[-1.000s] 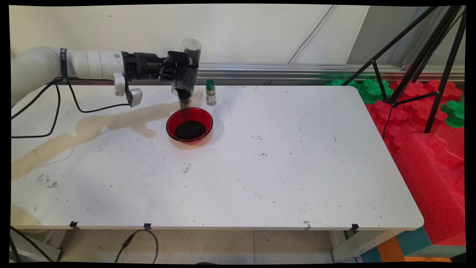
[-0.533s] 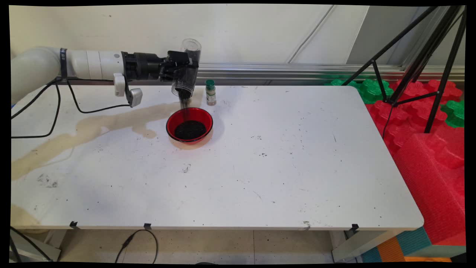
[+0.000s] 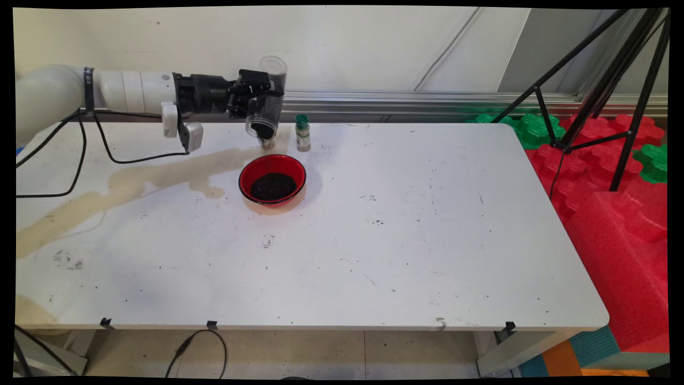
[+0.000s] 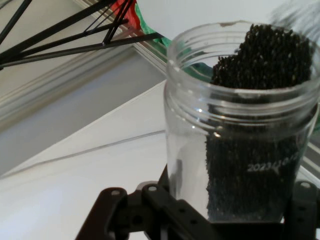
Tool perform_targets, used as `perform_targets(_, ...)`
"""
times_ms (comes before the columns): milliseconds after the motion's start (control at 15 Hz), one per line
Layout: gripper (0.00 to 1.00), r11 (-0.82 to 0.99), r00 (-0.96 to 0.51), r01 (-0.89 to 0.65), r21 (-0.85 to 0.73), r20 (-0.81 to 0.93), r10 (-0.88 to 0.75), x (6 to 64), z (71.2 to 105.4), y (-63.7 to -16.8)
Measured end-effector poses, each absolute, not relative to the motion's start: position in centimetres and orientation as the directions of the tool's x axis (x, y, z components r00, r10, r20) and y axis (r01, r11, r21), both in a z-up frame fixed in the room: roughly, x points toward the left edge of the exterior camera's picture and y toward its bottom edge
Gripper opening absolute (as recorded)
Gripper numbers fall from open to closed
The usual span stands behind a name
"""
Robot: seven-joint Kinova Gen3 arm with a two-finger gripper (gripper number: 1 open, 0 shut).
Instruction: Pour the black seasoning powder in the red bowl
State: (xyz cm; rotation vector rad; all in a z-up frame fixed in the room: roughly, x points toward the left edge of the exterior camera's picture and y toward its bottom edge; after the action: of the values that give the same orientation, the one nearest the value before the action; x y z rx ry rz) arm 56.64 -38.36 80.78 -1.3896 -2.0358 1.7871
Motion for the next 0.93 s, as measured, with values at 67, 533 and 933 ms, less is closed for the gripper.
perform_targets(67, 0.0, -0.094, -0.586, 0.545, -0.833, -0.459, 0.668, 56.7, 80.8, -38.3)
perform_targets(533, 0.0, 0.01, -0.651, 0.446, -0.895, -0.316, 0.69, 56.7, 81.8, -38.0)
perform_targets(933, 0.0, 0.115, -0.701, 0.345, -0.932, -0.174, 0.692, 56.6, 83.1, -37.6)
